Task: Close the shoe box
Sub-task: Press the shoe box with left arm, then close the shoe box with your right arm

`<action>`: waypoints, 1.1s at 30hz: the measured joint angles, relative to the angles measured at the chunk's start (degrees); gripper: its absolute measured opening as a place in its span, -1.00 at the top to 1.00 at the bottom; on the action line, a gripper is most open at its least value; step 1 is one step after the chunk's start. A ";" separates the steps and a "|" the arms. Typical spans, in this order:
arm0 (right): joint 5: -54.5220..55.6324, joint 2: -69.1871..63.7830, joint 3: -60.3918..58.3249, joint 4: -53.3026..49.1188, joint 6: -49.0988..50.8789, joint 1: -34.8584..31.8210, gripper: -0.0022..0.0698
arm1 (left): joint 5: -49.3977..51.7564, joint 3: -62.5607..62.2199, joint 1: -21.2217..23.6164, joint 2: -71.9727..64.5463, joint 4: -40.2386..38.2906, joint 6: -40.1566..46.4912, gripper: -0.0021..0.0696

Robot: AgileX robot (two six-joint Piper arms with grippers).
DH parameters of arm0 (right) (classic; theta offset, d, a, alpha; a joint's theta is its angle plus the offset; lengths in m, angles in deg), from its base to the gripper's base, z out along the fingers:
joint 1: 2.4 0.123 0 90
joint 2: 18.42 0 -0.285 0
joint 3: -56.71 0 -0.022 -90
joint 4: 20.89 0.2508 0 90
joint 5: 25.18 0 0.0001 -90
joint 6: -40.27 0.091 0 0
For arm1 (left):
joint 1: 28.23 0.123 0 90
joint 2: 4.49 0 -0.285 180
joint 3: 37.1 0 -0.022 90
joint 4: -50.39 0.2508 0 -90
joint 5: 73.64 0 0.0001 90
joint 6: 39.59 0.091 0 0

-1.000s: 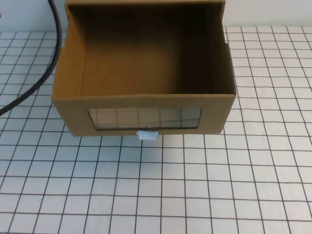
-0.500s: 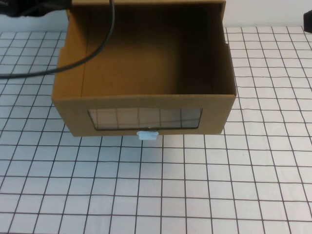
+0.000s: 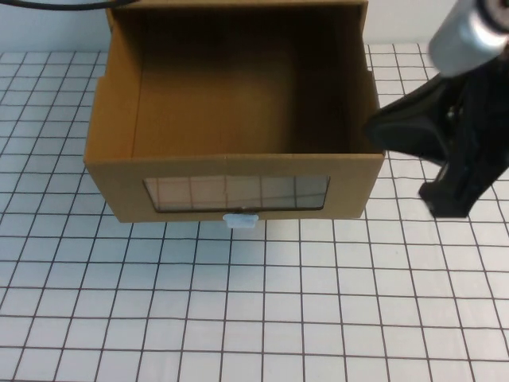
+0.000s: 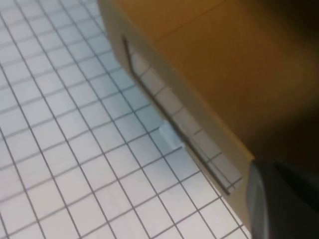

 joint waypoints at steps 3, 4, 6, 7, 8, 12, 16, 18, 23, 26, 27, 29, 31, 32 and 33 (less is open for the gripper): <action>1.89 -1.01 0.00 -8.91 5.76 6.84 0.98 | 1.03 -3.35 0.00 -4.37 -0.11 -2.27 0.96; 2.60 -1.33 0.00 -12.31 7.58 9.23 0.98 | 0.99 -3.77 0.00 -5.27 -0.11 -2.79 0.96; 3.82 -1.97 0.00 -20.22 11.25 13.54 0.98 | 0.99 -4.32 0.00 -7.08 0.02 -4.06 0.96; 4.37 -2.33 0.00 -24.85 13.38 15.89 0.98 | 0.99 -4.43 0.00 -7.85 0.21 -4.54 0.96; 4.77 -2.92 0.00 -30.02 15.92 18.18 0.98 | 0.99 -4.54 0.00 -8.45 0.50 -5.28 0.96; 5.63 -6.05 0.00 -50.77 29.00 25.40 0.98 | 1.08 -4.53 0.00 -10.26 2.58 -9.84 0.96; 9.53 -10.91 0.00 -61.24 39.54 27.77 0.98 | 0.97 -4.75 0.00 -10.62 2.36 -11.95 0.96; 12.01 -12.98 0.00 -62.68 41.29 27.77 0.98 | 0.97 -4.80 0.00 -10.62 2.63 -12.28 0.96; 18.63 -15.82 0.00 -61.22 44.19 27.87 0.98 | 0.97 -4.88 0.00 -10.74 2.72 -12.61 0.96; 19.89 -16.40 0.00 -60.25 44.83 27.86 0.98 | 0.97 -4.88 0.00 -10.74 2.72 -12.61 0.96; 20.02 -16.65 0.00 -59.77 44.96 27.86 0.98 | 0.97 -4.92 0.00 -10.74 2.72 -12.61 0.96; 20.61 -17.15 0.00 -57.63 44.96 27.86 0.98 | 0.97 -5.02 0.00 -10.74 2.72 -12.61 0.96; 21.75 -17.43 0.00 -54.62 44.96 27.86 0.98 | 1.07 -5.02 0.00 -10.74 2.75 -12.61 0.96; 21.87 -17.53 0.00 -53.71 44.96 27.86 0.98 | 1.07 -5.02 0.00 -10.74 2.75 -12.61 0.96; 22.12 -17.77 0.00 -52.89 44.96 27.86 0.98 | 1.07 -5.02 0.00 -10.74 2.75 -12.61 0.96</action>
